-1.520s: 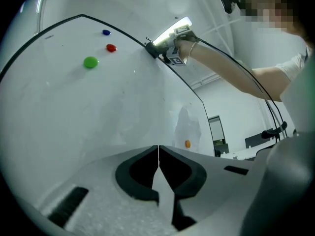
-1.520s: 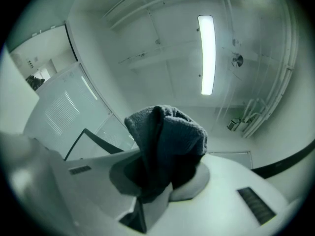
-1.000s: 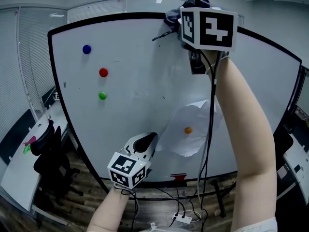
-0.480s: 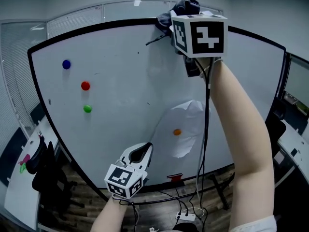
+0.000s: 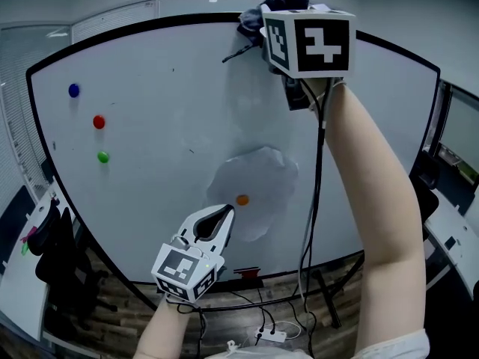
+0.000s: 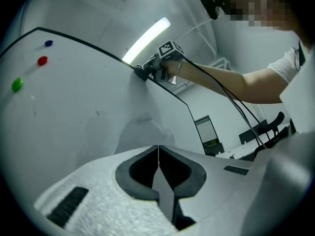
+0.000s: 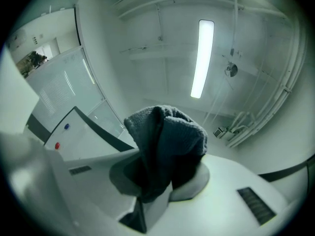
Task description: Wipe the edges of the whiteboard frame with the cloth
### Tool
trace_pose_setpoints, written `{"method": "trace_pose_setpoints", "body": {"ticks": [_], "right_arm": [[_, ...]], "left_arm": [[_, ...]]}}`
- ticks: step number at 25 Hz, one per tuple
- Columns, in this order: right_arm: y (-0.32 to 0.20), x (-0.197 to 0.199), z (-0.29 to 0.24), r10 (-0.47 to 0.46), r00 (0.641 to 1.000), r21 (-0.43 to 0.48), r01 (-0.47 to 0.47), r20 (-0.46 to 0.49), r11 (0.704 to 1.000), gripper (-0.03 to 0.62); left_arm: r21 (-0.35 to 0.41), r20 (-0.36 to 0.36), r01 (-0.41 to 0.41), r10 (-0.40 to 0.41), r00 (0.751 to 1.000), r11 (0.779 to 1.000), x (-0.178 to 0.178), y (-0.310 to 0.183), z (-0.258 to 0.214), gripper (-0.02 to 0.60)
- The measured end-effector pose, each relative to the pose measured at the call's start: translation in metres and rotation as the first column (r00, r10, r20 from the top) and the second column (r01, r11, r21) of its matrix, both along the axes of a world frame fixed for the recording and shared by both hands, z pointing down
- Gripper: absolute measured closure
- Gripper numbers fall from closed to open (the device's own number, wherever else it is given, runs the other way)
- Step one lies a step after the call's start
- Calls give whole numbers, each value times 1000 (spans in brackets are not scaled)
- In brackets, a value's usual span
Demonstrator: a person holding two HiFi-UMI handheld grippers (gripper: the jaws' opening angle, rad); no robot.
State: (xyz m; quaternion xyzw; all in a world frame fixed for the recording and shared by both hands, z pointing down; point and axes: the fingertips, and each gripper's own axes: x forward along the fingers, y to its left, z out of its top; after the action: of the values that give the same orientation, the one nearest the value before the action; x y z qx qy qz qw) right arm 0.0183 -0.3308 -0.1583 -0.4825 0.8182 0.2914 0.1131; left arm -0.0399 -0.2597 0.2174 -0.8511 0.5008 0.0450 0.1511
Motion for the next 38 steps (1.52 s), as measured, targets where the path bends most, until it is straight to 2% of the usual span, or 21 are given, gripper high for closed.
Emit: {"method": "trace_pose_setpoints", "body": {"ticks": [3, 7, 18, 25, 30, 34, 38], "right_arm": [[-10, 13, 6, -13, 999, -2, 13, -36, 1000, 517], [-23, 48, 17, -28, 997, -16, 27, -70, 1000, 517], [-62, 150, 18, -58, 994, -27, 55, -97, 998, 517], [-81, 204, 16, -68, 994, -28, 65, -90, 997, 517], [-97, 251, 15, -62, 996, -33, 60, -64, 998, 517], [-109, 291, 12, -23, 997, -29, 21, -80, 999, 517], [-124, 331, 9, 8, 998, -45, -11, -70, 999, 517]], "left_arm": [[-16, 14, -23, 23, 1000, 1000, 35, -17, 4, 561], [-32, 10, -50, 50, 999, 998, 89, -36, 14, 561], [-50, -8, -64, 64, 998, 997, 208, -81, 24, 561], [-17, -51, -51, 50, 997, 999, 256, -92, 15, 561], [-30, -55, -65, 63, 997, 997, 293, -104, 19, 561], [-30, -85, -63, 60, 995, 998, 313, -116, 16, 561], [-34, -75, -87, 84, 994, 996, 341, -130, 13, 561]]}}
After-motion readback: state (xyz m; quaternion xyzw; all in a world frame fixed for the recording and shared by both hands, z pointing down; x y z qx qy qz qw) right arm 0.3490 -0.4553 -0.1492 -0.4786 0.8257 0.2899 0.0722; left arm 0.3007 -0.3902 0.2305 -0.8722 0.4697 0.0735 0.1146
